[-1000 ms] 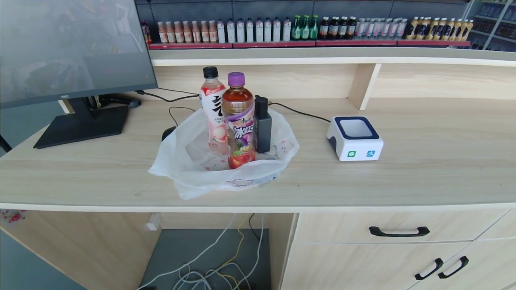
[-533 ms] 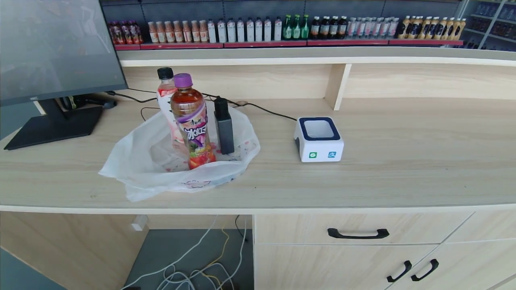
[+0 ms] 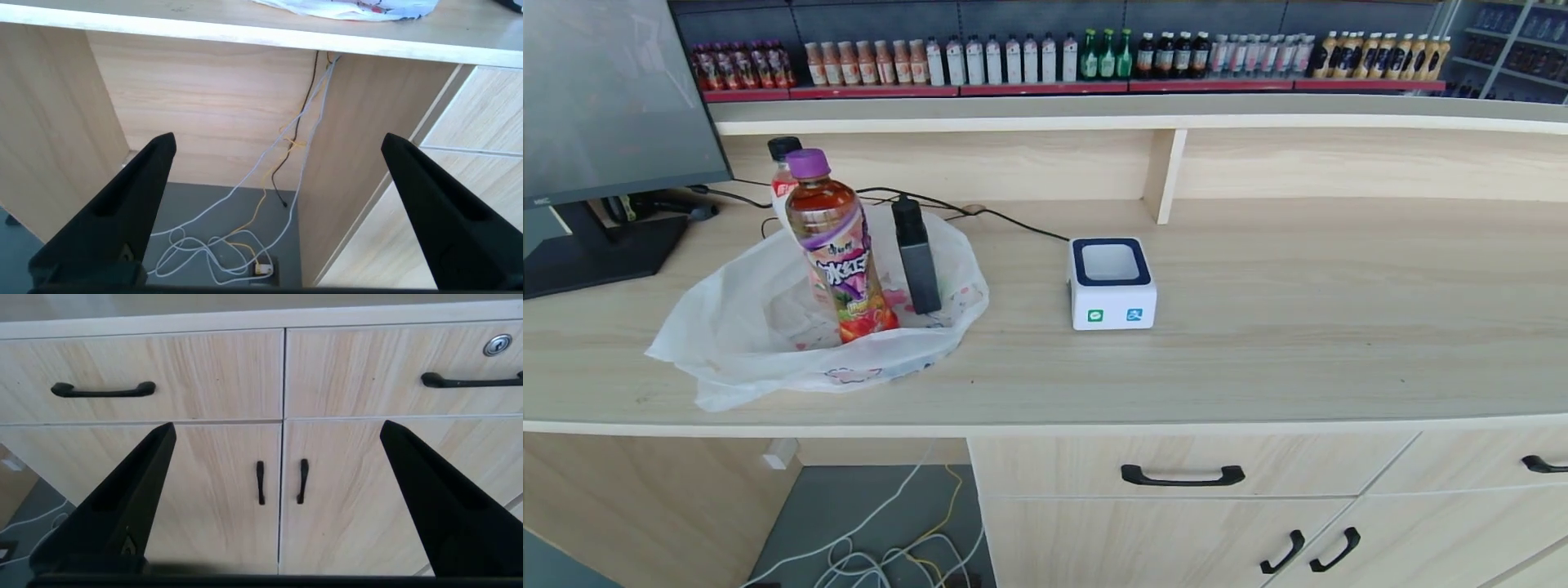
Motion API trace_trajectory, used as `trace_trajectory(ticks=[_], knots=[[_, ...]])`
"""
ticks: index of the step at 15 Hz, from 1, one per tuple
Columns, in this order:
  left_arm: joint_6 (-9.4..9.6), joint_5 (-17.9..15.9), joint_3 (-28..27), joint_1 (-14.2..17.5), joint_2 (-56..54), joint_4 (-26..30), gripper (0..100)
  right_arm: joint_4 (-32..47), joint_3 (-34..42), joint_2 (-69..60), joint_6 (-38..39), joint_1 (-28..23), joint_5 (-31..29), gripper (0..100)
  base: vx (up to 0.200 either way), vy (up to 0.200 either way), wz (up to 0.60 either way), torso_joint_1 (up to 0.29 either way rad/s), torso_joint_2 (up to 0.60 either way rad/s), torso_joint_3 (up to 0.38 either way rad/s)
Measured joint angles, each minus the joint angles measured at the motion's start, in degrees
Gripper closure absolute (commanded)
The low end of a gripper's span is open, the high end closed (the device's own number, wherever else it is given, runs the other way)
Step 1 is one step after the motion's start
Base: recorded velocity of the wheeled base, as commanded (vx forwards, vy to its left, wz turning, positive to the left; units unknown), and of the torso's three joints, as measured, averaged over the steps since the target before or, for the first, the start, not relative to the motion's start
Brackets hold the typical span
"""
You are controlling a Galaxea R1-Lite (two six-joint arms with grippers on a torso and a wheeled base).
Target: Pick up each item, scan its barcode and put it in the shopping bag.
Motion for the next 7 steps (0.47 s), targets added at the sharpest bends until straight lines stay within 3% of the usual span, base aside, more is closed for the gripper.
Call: trace_trajectory(ticks=[7], knots=[[0.06, 0.0, 0.0, 0.1, 0.0, 0.0, 0, 0.0, 0.0, 0.0, 0.0, 0.1, 0.0, 0, 0.0, 0.0, 0.0, 0.0, 0.0, 0.0]])
